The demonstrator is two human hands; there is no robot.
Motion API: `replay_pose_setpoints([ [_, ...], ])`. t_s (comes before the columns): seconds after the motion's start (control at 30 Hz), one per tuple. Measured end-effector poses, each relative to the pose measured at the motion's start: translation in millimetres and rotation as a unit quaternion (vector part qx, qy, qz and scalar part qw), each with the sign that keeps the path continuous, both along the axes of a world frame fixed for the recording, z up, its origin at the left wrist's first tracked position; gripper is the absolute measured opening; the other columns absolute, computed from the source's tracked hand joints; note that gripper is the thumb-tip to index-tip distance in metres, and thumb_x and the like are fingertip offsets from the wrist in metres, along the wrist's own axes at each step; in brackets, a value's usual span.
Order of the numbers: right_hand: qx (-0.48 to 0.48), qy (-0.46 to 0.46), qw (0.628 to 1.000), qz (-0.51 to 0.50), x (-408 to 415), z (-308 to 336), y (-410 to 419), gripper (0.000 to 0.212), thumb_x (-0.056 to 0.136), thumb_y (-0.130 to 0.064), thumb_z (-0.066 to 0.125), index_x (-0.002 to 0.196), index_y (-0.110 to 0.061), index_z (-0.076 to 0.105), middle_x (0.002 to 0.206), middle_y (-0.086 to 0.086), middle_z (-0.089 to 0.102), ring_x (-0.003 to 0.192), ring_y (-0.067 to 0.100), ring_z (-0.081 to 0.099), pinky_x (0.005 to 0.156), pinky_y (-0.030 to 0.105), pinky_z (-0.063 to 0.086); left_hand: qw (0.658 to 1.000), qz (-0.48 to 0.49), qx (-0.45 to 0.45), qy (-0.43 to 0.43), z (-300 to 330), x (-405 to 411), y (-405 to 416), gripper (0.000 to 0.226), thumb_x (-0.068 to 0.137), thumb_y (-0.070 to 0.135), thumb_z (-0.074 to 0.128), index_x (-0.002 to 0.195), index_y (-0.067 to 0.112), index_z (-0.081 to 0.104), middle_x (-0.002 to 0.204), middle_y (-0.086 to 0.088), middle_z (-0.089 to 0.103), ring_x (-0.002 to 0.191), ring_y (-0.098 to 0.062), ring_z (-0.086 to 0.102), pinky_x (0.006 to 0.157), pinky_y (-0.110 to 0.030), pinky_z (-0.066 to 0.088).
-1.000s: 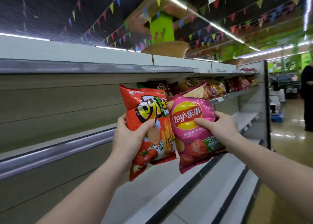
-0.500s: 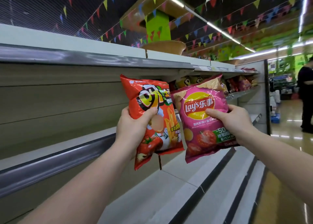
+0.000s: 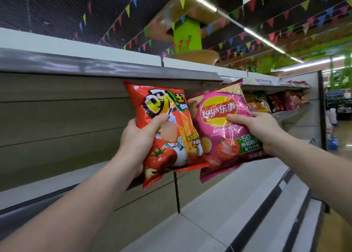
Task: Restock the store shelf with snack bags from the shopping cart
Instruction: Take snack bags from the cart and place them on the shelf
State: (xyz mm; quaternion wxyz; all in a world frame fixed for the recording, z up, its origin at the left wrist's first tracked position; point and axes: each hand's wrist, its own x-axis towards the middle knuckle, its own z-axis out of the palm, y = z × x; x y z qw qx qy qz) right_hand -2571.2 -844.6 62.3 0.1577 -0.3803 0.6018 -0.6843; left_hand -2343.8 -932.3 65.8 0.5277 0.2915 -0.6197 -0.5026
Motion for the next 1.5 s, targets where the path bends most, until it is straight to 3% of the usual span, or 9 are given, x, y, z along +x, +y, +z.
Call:
replay_pose_setpoints([
  [0.1, 0.025, -0.03, 0.997, 0.067, -24, 11, -23, 0.04, 0.071, -0.022, 0.078, 0.103, -0.006, 0.059, 0.065, 0.008, 0.069, 0.044, 0.02, 0.065, 0.041, 0.023, 0.051, 1.0, 0.019, 0.012, 0.009, 6, -11, 2, 0.047, 0.073, 0.036, 0.076, 0.112, 0.016, 0.059, 0.092, -0.01, 0.074, 0.074, -0.027, 0.073, 0.067, -0.037, 0.059],
  [0.23, 0.067, -0.025, 0.987, 0.142, -50, 23, -62, 0.051, 0.069, -0.025, 0.079, 0.11, -0.004, 0.057, 0.08, 0.014, 0.069, 0.053, 0.024, 0.066, 0.046, 0.029, 0.054, 0.997, 0.068, 0.015, 0.034, 14, -28, 7, 0.036, 0.076, 0.033, 0.074, 0.104, 0.014, 0.061, 0.085, -0.01, 0.075, 0.066, -0.024, 0.073, 0.057, -0.032, 0.058],
  [0.4, 0.096, -0.037, 0.967, 0.232, -67, 41, -110, 0.05, 0.068, -0.03, 0.078, 0.109, -0.006, 0.061, 0.084, 0.015, 0.07, 0.058, 0.025, 0.066, 0.059, 0.034, 0.055, 0.986, 0.167, -0.005, 0.019, 16, -41, 10, 0.026, 0.087, 0.035, 0.064, 0.095, 0.011, 0.063, 0.109, -0.022, 0.068, 0.099, -0.041, 0.066, 0.09, -0.055, 0.052],
  [0.57, 0.105, -0.064, 0.946, 0.301, -65, 42, -148, 0.037, 0.075, -0.029, 0.075, 0.096, -0.004, 0.06, 0.075, 0.014, 0.068, 0.046, 0.024, 0.064, 0.051, 0.036, 0.057, 0.977, 0.211, -0.004, 0.029, 17, -46, 10, 0.038, 0.085, 0.037, 0.066, 0.104, 0.005, 0.064, 0.109, -0.023, 0.068, 0.101, -0.042, 0.065, 0.091, -0.058, 0.05],
  [0.7, 0.062, -0.061, 0.95, 0.3, -67, 29, -168, 0.043, 0.077, -0.03, 0.073, 0.105, -0.002, 0.055, 0.077, 0.016, 0.069, 0.059, 0.028, 0.065, 0.057, 0.037, 0.056, 0.981, 0.19, 0.028, 0.04, 17, -47, 9, 0.036, 0.079, 0.034, 0.07, 0.102, 0.007, 0.064, 0.085, -0.015, 0.074, 0.067, -0.028, 0.072, 0.061, -0.04, 0.06],
  [0.8, 0.06, -0.03, 0.948, 0.312, -68, 19, -174, 0.051, 0.079, -0.033, 0.071, 0.117, -0.003, 0.052, 0.089, 0.015, 0.068, 0.069, 0.028, 0.066, 0.061, 0.033, 0.052, 0.983, 0.168, 0.047, 0.057, 18, -48, 11, 0.039, 0.076, 0.031, 0.072, 0.105, 0.007, 0.063, 0.067, -0.01, 0.073, 0.049, -0.022, 0.068, 0.041, -0.029, 0.053],
  [1.03, 0.019, 0.008, 0.943, 0.331, -65, 23, -171, 0.046, 0.078, -0.029, 0.072, 0.113, -0.007, 0.053, 0.096, 0.016, 0.069, 0.078, 0.029, 0.067, 0.072, 0.038, 0.056, 0.981, 0.179, 0.051, 0.046, 16, -51, 11, 0.039, 0.077, 0.031, 0.071, 0.107, 0.009, 0.06, 0.066, -0.009, 0.073, 0.049, -0.023, 0.068, 0.04, -0.029, 0.053],
  [1.4, 0.024, -0.015, 0.955, 0.297, -65, 6, -172, 0.061, 0.081, -0.039, 0.067, 0.127, -0.009, 0.042, 0.09, 0.007, 0.063, 0.076, 0.022, 0.064, 0.063, 0.032, 0.052, 0.981, 0.177, 0.055, 0.05, 9, -47, 15, 0.035, 0.078, 0.03, 0.071, 0.104, 0.011, 0.061, 0.069, -0.009, 0.074, 0.051, -0.023, 0.069, 0.042, -0.029, 0.054],
  [1.5, 0.011, 0.064, 0.974, 0.216, -63, 9, -166, 0.072, 0.083, -0.046, 0.062, 0.139, -0.012, 0.033, 0.119, 0.013, 0.058, 0.1, 0.029, 0.061, 0.083, 0.044, 0.052, 0.98, 0.18, 0.066, 0.055, 9, -41, 15, 0.037, 0.077, 0.031, 0.072, 0.106, 0.01, 0.062, 0.073, -0.011, 0.074, 0.053, -0.024, 0.07, 0.045, -0.031, 0.056],
])
